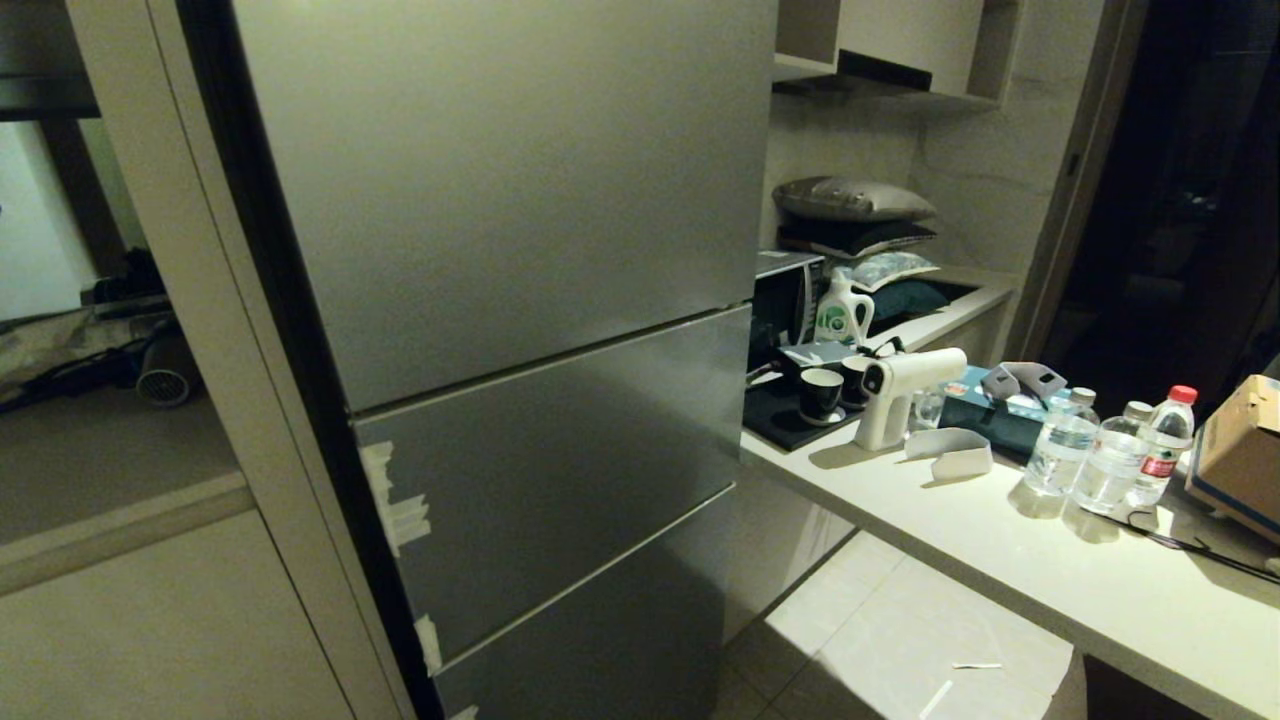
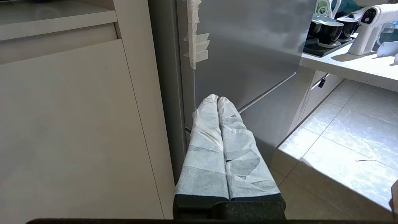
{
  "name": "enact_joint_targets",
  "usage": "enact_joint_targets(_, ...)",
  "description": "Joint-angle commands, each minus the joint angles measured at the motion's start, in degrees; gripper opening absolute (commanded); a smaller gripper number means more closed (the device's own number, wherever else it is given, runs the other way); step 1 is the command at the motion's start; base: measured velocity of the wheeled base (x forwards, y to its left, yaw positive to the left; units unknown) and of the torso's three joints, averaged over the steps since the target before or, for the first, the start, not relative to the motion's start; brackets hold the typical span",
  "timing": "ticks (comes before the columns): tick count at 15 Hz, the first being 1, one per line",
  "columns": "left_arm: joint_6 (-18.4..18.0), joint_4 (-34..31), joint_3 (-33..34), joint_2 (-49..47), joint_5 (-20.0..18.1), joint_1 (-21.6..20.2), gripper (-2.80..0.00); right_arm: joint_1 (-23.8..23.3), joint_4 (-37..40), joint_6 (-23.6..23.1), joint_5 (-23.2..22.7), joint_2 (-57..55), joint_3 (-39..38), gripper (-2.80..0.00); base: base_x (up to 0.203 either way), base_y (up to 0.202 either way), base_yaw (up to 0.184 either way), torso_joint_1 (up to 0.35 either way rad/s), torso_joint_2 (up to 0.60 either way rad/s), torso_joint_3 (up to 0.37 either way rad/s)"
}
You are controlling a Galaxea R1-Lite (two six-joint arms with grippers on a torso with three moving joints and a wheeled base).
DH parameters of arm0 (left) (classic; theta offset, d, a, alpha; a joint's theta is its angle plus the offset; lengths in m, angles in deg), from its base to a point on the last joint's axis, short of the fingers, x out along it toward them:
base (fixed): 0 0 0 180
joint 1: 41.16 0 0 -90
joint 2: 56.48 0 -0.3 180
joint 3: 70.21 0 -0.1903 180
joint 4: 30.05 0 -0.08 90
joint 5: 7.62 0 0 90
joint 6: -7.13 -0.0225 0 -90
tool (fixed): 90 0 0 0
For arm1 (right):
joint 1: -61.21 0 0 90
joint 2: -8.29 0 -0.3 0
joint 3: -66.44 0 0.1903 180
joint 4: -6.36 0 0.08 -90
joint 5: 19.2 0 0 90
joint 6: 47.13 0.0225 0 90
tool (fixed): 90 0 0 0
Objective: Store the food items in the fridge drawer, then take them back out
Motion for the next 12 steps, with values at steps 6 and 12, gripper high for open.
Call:
enact_joint_targets(6, -2.6, 0.7, -9.3, -2.2, -2.5, 0.1, -2.8, 0.0, -0.1, 1.0, 0.1, 0.0, -1.8, -2.8, 0.0, 0.0, 0.0, 0.0, 0.0, 0.0)
enact_joint_targets(12, 7.0, 4.0, -18.3, -40.1, -6.9, 0.0, -2.8, 0.0, -0.1, 0.8, 0.1, 0.0, -1.7, -2.8, 0.0, 0.0, 0.0, 0.0, 0.0, 0.0)
